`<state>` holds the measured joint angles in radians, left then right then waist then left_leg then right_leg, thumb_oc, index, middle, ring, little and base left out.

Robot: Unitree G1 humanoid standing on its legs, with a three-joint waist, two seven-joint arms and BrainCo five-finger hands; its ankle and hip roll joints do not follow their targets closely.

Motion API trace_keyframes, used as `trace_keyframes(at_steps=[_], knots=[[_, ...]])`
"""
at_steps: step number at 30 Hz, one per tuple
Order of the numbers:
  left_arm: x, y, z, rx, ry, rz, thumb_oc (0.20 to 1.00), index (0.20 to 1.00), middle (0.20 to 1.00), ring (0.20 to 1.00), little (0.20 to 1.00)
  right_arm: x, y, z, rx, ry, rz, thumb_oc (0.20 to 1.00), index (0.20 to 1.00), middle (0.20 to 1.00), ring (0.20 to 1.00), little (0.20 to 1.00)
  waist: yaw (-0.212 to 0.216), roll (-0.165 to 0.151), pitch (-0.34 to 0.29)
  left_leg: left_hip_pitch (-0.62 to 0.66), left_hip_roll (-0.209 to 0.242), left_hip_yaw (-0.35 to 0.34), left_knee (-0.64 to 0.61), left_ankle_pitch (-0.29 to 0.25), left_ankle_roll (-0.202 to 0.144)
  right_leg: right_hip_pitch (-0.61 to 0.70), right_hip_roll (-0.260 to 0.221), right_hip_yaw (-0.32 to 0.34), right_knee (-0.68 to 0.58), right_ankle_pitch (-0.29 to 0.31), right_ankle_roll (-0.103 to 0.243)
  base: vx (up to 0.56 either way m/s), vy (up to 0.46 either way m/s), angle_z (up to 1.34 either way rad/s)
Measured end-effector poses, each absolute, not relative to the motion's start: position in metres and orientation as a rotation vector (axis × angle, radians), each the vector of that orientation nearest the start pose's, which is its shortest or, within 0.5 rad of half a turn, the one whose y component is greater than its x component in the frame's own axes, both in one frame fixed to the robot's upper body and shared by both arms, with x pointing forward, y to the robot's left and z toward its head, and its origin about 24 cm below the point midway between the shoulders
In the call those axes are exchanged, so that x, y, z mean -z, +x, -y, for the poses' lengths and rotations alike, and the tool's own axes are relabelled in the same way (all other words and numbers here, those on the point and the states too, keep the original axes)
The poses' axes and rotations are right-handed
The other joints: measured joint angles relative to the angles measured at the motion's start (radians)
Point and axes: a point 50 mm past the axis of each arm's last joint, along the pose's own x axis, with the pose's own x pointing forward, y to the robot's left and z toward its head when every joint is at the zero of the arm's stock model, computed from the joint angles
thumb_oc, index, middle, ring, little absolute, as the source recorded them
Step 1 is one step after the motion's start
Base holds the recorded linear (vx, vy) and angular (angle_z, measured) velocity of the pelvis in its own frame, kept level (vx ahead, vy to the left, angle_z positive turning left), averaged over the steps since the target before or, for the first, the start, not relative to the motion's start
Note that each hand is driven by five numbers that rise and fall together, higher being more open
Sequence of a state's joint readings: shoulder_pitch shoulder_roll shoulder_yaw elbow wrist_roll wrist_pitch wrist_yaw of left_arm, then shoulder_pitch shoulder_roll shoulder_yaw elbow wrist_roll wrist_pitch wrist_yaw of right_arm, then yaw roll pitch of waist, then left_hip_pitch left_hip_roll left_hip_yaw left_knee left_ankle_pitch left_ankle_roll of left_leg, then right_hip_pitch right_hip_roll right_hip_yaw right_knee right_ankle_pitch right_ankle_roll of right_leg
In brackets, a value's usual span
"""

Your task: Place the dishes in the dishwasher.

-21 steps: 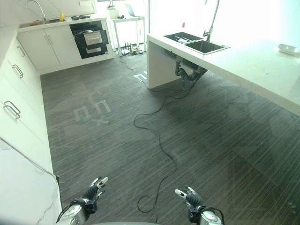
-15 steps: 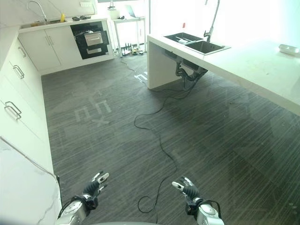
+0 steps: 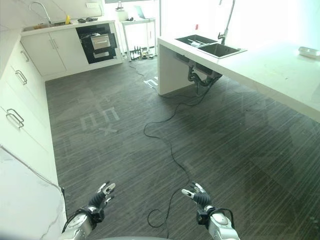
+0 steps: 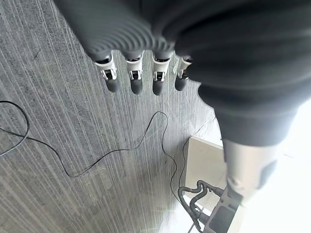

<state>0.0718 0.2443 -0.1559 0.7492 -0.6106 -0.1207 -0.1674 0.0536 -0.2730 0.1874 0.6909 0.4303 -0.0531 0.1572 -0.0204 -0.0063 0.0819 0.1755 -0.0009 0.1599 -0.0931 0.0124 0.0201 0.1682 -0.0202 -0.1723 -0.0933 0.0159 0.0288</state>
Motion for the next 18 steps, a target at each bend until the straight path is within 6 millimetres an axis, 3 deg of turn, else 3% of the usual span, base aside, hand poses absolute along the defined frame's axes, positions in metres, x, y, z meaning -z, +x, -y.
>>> trace_keyframes(at_steps=[13,17,18], knots=[[0.085,0.19,-0.196,-0.02,-0.418,-0.52,1.0,1.0,1.0,1.0,1.0,0.077,0.192,0.191,-0.098,0.126,-0.544,1.0,1.0,1.0,1.0,1.0,-0.028,0.006,0.005,-0.002,0.009,0.003,0.006,0.003,-0.004,-0.002,0.008,0.002,0.0,-0.012,0.007,0.0,-0.12,0.0],[0.085,0.19,-0.196,-0.028,-0.418,-0.522,1.0,1.0,1.0,1.0,1.0,0.074,0.195,0.194,-0.106,0.106,-0.532,1.0,1.0,1.0,1.0,1.0,-0.028,0.006,0.018,-0.002,0.022,0.015,0.012,0.003,-0.02,-0.008,0.022,0.016,0.0,-0.017,-0.002,0.02,-0.202,-0.11],[0.085,0.19,-0.197,-0.031,-0.417,-0.524,1.0,1.0,1.0,1.0,1.0,0.073,0.196,0.194,-0.111,0.104,-0.528,1.0,1.0,1.0,1.0,1.0,-0.027,0.004,0.025,-0.013,0.027,0.018,0.042,-0.004,-0.034,-0.011,0.026,0.022,0.004,-0.028,-0.02,-0.01,-0.212,-0.21]])
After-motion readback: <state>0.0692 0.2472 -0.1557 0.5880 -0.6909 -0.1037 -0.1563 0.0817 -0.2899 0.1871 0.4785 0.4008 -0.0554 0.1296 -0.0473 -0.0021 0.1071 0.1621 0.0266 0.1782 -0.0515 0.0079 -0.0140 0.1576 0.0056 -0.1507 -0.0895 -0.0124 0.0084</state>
